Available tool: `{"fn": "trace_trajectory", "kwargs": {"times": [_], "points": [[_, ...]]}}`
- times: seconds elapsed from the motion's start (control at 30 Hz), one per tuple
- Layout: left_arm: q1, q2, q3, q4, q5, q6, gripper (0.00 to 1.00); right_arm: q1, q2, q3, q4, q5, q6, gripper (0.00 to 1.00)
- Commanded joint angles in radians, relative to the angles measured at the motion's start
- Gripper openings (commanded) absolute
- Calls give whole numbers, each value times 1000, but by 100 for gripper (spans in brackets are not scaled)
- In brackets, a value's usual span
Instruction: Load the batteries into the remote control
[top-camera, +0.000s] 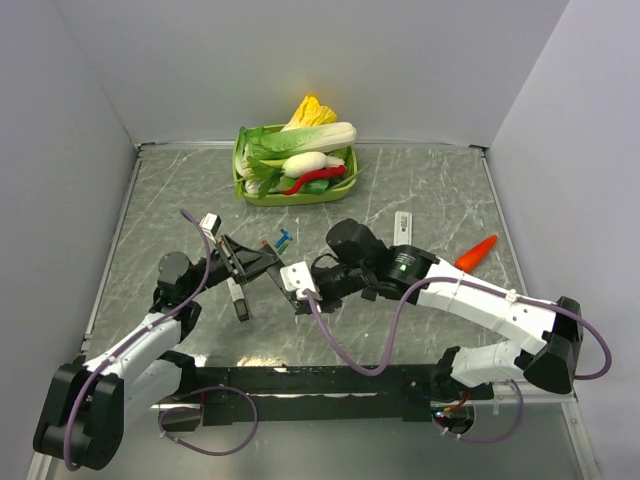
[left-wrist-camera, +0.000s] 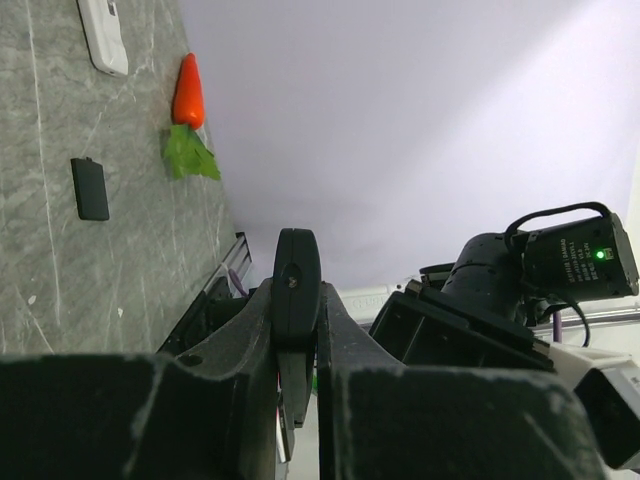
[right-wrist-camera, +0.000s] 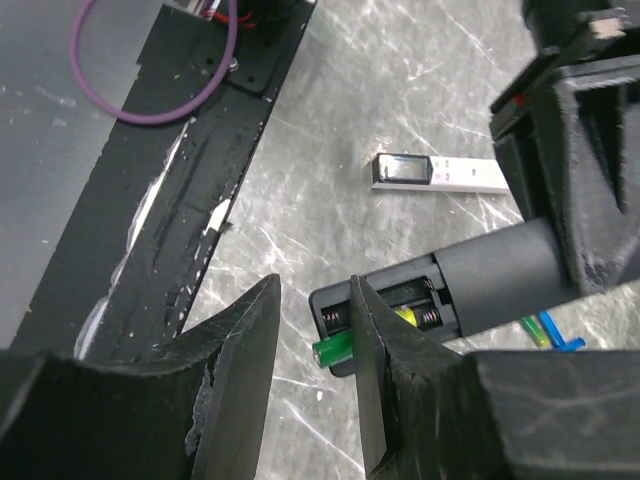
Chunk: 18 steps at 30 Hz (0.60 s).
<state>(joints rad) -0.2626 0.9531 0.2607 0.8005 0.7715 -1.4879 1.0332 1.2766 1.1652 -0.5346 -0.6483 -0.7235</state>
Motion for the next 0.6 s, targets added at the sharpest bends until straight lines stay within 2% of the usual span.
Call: {"fn": "trace_trajectory", "kwargs": {"times": [0.0,0.17,0.33,0.57], "points": [[3,-28,32,2,-7,-5,1,-5,-77,39,122,124,136,41],[3,-53,3,-29,-69,-6,1,-5,-88,86,90,375,358,37],[2,-73,-2,-73,-107,3,1,-1,-59,132,-4,437,545,34],[2,-99,-14,-116,-152,12,1,57,30,255,-137,541,720,31]]}}
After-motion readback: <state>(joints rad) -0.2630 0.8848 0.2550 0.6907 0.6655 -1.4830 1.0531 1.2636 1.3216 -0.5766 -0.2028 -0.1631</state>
